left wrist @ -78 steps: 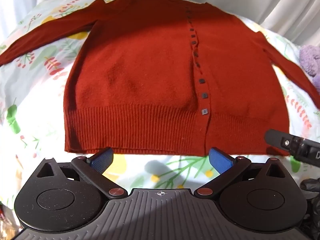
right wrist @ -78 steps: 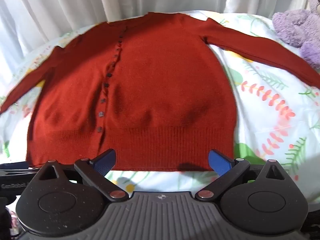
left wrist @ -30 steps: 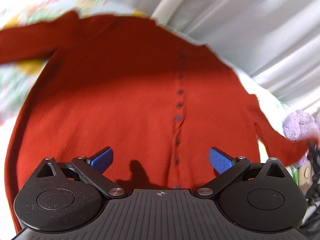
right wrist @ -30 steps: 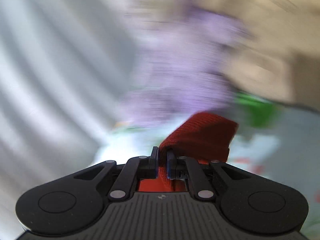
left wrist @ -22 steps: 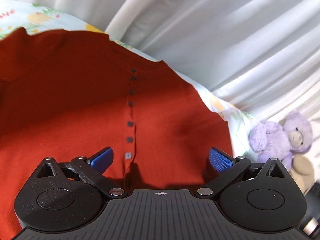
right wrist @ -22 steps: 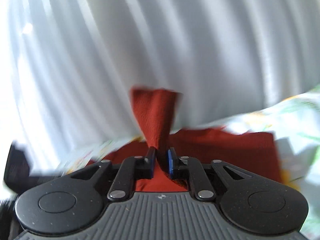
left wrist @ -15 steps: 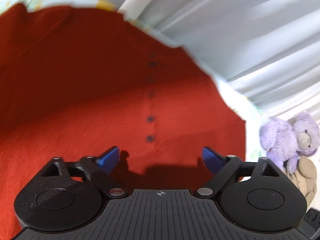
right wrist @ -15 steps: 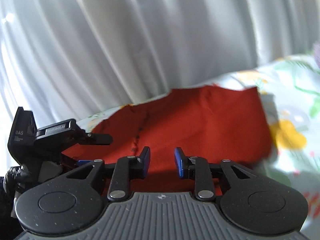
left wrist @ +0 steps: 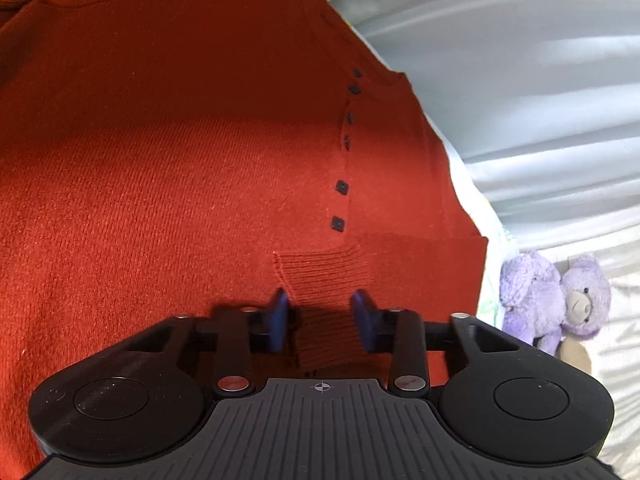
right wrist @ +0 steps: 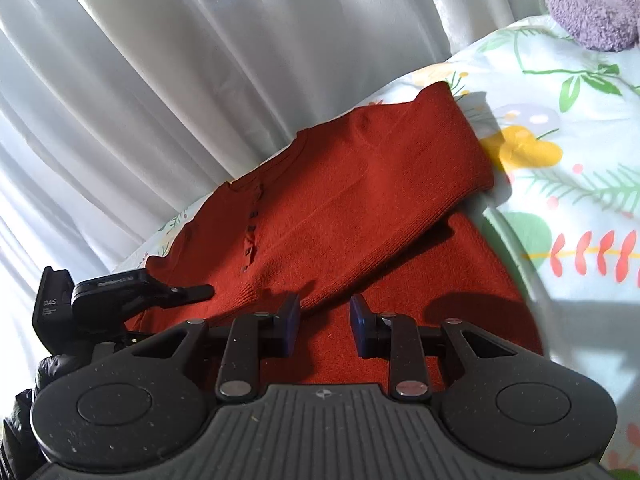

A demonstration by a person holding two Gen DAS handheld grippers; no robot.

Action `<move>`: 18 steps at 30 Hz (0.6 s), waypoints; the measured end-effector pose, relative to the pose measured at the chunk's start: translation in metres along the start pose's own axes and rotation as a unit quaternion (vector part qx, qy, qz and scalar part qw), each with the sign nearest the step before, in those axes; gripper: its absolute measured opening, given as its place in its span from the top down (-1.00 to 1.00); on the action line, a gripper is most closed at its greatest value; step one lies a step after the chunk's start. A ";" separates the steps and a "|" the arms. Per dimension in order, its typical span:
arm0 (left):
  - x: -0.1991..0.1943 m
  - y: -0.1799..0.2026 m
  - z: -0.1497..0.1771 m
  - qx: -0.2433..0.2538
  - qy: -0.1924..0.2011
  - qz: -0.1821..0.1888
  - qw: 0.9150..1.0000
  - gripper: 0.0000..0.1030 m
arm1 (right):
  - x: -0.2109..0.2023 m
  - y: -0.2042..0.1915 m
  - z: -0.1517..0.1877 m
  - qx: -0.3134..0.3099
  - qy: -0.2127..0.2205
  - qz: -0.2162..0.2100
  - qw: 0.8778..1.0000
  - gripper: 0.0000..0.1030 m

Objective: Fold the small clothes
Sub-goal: 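Grasp the other sleeve cuff with the left tool and lift it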

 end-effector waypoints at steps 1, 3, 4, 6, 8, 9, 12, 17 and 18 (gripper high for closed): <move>0.002 0.000 -0.001 0.001 0.000 -0.001 1.000 0.52 | 0.002 -0.002 0.001 0.000 0.002 0.001 1.000 0.49; 0.006 -0.001 -0.003 -0.002 -0.003 0.000 1.000 0.77 | 0.006 -0.006 0.001 0.004 0.005 0.002 1.000 0.49; 0.009 -0.002 -0.004 -0.004 -0.007 0.000 1.000 0.81 | 0.007 -0.006 0.000 0.004 0.004 0.002 1.000 0.49; 0.010 0.002 -0.008 0.007 -0.005 -0.001 1.000 0.88 | 0.010 -0.007 0.000 0.005 0.001 0.006 1.000 0.49; 0.004 0.011 -0.017 0.033 0.009 0.003 0.999 0.89 | 0.015 -0.006 0.000 0.006 -0.003 0.015 1.000 0.49; -0.002 0.017 -0.023 0.045 0.021 0.006 0.999 0.89 | 0.018 -0.005 0.000 0.005 -0.005 0.021 1.000 0.49; -0.031 0.033 -0.050 0.094 0.081 -0.010 0.992 0.89 | 0.025 0.003 0.000 0.004 -0.009 0.050 0.999 0.49; -0.071 0.031 -0.090 0.170 0.180 -0.143 0.958 0.89 | 0.032 0.021 -0.001 0.013 -0.013 0.087 0.996 0.50; -0.072 0.026 -0.095 0.181 0.186 -0.164 0.952 0.89 | 0.033 0.021 -0.002 0.013 -0.012 0.088 0.996 0.50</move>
Point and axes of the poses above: each gripper's, at about its wrist camera, not at the fingertips, and x roughly the way its jaws point, y to its right, z to its underside, the point moved 4 cm from there along x, roughly the way its jaws point, and after that the axes turned 5 degrees about x, right-handed, at the moved point
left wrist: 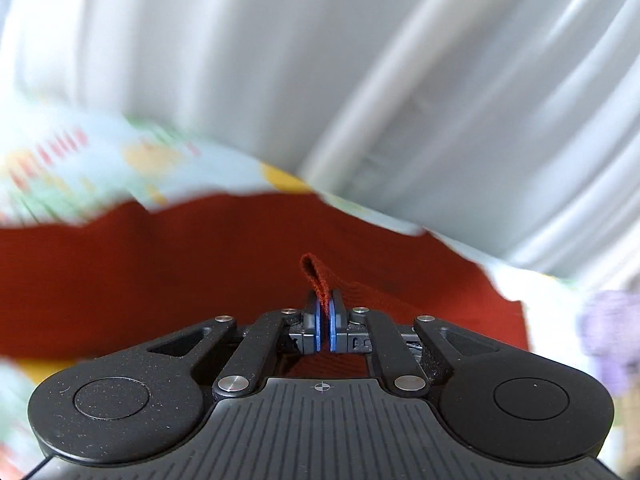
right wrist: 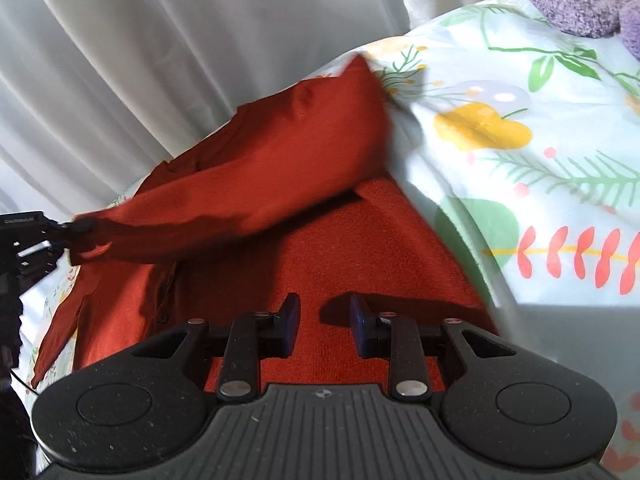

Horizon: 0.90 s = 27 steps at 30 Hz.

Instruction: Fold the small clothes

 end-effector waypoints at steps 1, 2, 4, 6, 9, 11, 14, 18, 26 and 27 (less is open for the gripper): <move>0.006 -0.006 0.000 0.008 -0.003 -0.012 1.000 0.89 | 0.001 -0.001 -0.001 -0.003 0.002 0.003 1.000 0.50; 0.013 -0.012 0.001 0.007 -0.011 -0.017 1.000 0.89 | 0.002 -0.002 -0.003 -0.007 0.003 0.006 1.000 0.50; 0.028 -0.028 0.008 -0.011 -0.037 -0.011 0.999 0.89 | 0.006 -0.005 -0.008 -0.012 0.002 0.006 1.000 0.49; 0.040 -0.039 0.016 -0.032 -0.053 0.007 0.998 0.88 | 0.010 -0.009 -0.017 -0.017 0.002 0.004 1.000 0.49; 0.052 -0.042 0.025 -0.046 -0.058 0.023 0.997 0.65 | 0.015 -0.015 -0.033 -0.020 0.011 0.001 1.000 0.44; 0.060 -0.045 0.030 -0.058 -0.065 0.040 0.995 0.34 | 0.018 -0.018 -0.044 -0.016 0.016 -0.006 1.000 0.37; 0.066 -0.047 0.032 -0.071 -0.067 0.057 0.994 0.38 | 0.028 -0.019 -0.059 0.004 0.012 -0.024 1.000 0.30; 0.070 -0.047 0.025 -0.064 -0.078 0.044 0.994 0.89 | 0.042 -0.016 -0.075 0.034 0.010 -0.026 0.999 0.29; 0.032 -0.030 -0.025 -0.006 0.029 0.026 0.999 0.89 | 0.050 -0.013 -0.114 0.003 0.050 0.001 0.999 0.09; 0.031 -0.026 -0.029 0.016 0.039 0.009 0.999 0.89 | 0.056 -0.015 -0.119 -0.004 0.049 0.007 0.999 0.09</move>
Point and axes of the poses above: each gripper's, at about its wrist camera, not at the fingertips, and x roughly the way its jaws point, y to its right, z to its underside, the point moved 4 cm from there along x, roughly the way its jaws point, and after that the axes turned 5 degrees about x, right-handed, at the moved point
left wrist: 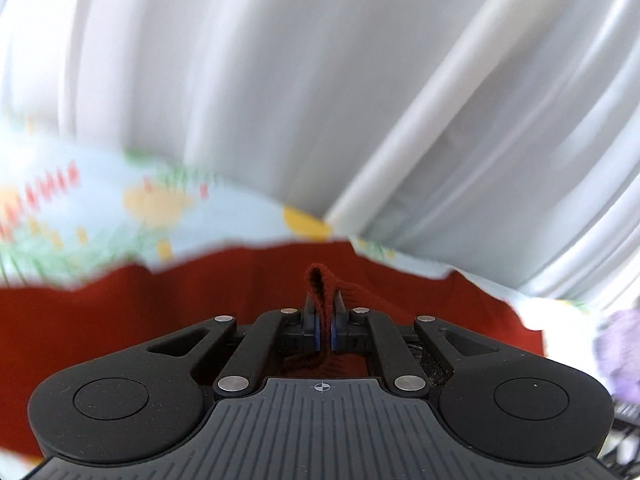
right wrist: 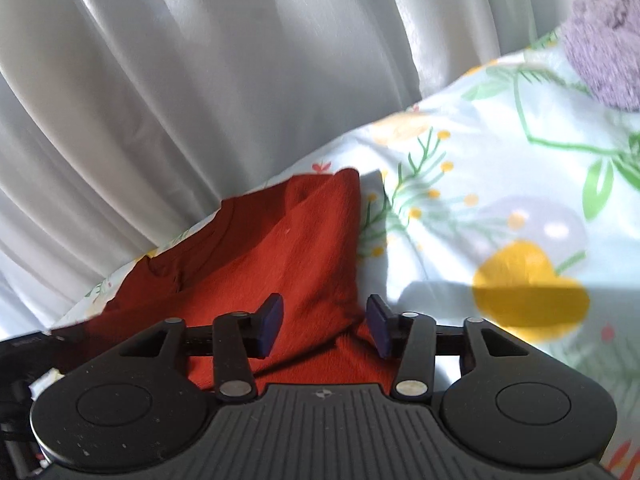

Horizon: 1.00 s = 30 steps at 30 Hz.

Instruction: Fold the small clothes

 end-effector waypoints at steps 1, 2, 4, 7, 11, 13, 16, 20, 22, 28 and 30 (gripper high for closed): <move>0.001 0.003 -0.002 0.019 0.006 -0.014 1.000 0.89 | 0.007 -0.002 -0.006 -0.007 -0.002 0.004 1.000 0.09; 0.004 0.006 -0.003 0.031 0.004 -0.022 0.999 0.89 | 0.014 -0.005 -0.011 -0.012 -0.002 0.005 1.000 0.09; 0.013 0.008 0.002 0.034 -0.016 -0.025 0.999 0.89 | 0.027 -0.013 -0.019 -0.026 -0.001 0.002 1.000 0.09; 0.021 0.007 0.008 0.032 -0.029 -0.028 0.999 0.89 | 0.051 -0.021 -0.027 -0.050 -0.009 0.020 0.999 0.08; 0.025 0.001 0.010 0.019 -0.033 -0.020 0.999 0.89 | 0.073 -0.028 -0.030 -0.077 -0.011 0.049 0.996 0.64; 0.026 0.000 0.011 0.021 -0.027 -0.018 0.999 0.89 | 0.075 -0.032 -0.031 -0.099 -0.004 0.049 0.994 0.86; 0.026 0.003 0.010 0.018 -0.019 -0.004 1.000 0.89 | 0.070 -0.036 -0.032 -0.132 0.028 0.061 0.989 0.88; 0.041 0.014 0.016 0.040 -0.019 -0.005 0.999 0.89 | 0.071 -0.018 -0.044 -0.116 0.048 0.091 0.988 0.88; 0.055 0.015 0.024 0.059 -0.034 -0.028 0.997 0.88 | 0.078 -0.013 -0.042 -0.118 0.042 0.102 0.987 0.88; 0.056 -0.003 0.034 0.015 -0.051 -0.032 0.998 0.69 | 0.069 -0.009 -0.037 -0.084 0.031 0.100 0.991 0.69; 0.047 -0.007 0.032 0.007 -0.046 -0.041 0.998 0.60 | 0.057 -0.007 -0.031 -0.076 0.027 0.079 0.994 0.57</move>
Point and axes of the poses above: each gripper's, at about its wrist camera, not at the fingertips, and x roughly the way its jaws point, y to its right, z to its underside, the point moved 4 cm from there along x, roughly the way its jaws point, and after that the axes turned 5 degrees about x, right-handed, at the moved point
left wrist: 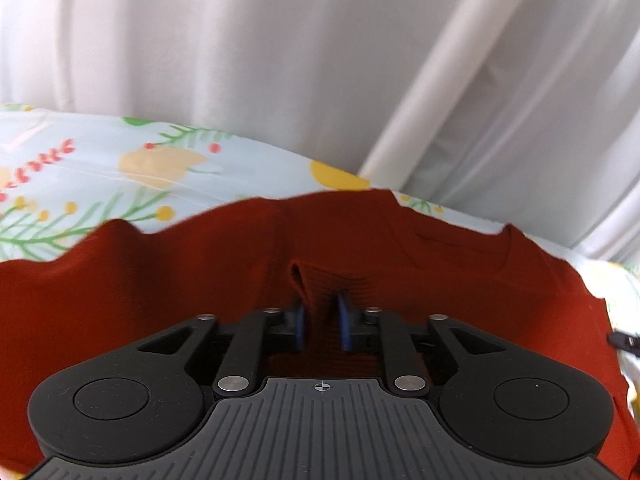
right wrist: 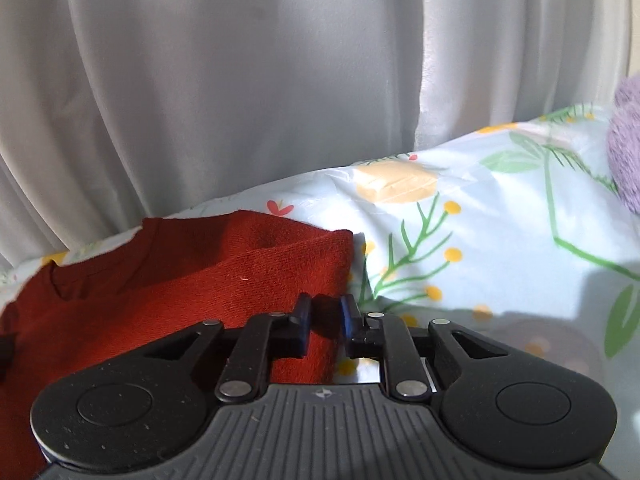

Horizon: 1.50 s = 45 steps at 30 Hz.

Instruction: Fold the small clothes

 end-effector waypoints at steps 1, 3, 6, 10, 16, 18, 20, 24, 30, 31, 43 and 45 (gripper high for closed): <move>-0.004 -0.002 -0.001 -0.002 0.004 -0.003 1.000 0.60 | -0.004 0.000 0.005 0.000 -0.002 -0.008 1.000 0.49; -0.013 -0.001 -0.002 -0.001 0.012 -0.006 1.000 0.53 | -0.009 -0.001 0.014 -0.009 -0.012 -0.021 1.000 0.46; -0.018 0.007 0.000 -0.003 0.017 -0.006 1.000 0.37 | -0.006 -0.004 0.022 -0.031 -0.017 -0.017 0.999 0.46; -0.013 0.023 0.007 0.020 0.010 -0.003 1.000 0.19 | 0.000 -0.017 0.024 -0.080 0.000 0.021 0.997 0.86; -0.015 0.033 0.016 0.035 0.009 -0.004 0.999 0.07 | 0.007 -0.024 0.030 -0.162 0.036 0.091 0.982 0.89; -0.020 0.029 0.016 0.027 0.013 -0.006 1.000 0.01 | 0.011 -0.022 0.028 -0.159 0.040 0.114 0.980 0.92; -0.025 0.022 0.015 0.021 0.018 -0.016 1.000 0.01 | 0.012 -0.015 0.023 -0.144 0.026 0.144 0.979 0.95; -0.036 0.014 0.014 0.002 0.030 -0.016 0.999 0.00 | -0.018 -0.012 0.024 -0.074 0.024 0.049 0.996 0.92; -0.016 0.032 0.018 0.009 0.007 0.020 1.000 0.01 | -0.014 -0.031 0.044 -0.111 0.000 0.009 0.994 0.91; -0.011 0.036 0.019 0.015 0.001 0.024 1.000 0.00 | -0.009 -0.032 0.047 -0.130 -0.001 0.023 0.991 0.94; -0.032 -0.013 0.026 -0.133 0.002 0.051 0.990 -0.34 | -0.015 -0.047 0.065 -0.219 0.027 0.082 0.972 0.99; -0.062 -0.049 0.036 -0.214 0.030 0.044 0.975 -0.68 | -0.027 -0.045 0.062 -0.188 0.008 0.070 0.980 0.98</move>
Point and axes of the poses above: each gripper's, at about its wrist camera, not at the fingertips, and x roughly the way its jaws point, y to its right, z to its underside, the point moved 4 cm from there along x, roughly the way its jaws point, and after that the axes turned 5 degrees about x, right-handed, at the moved point
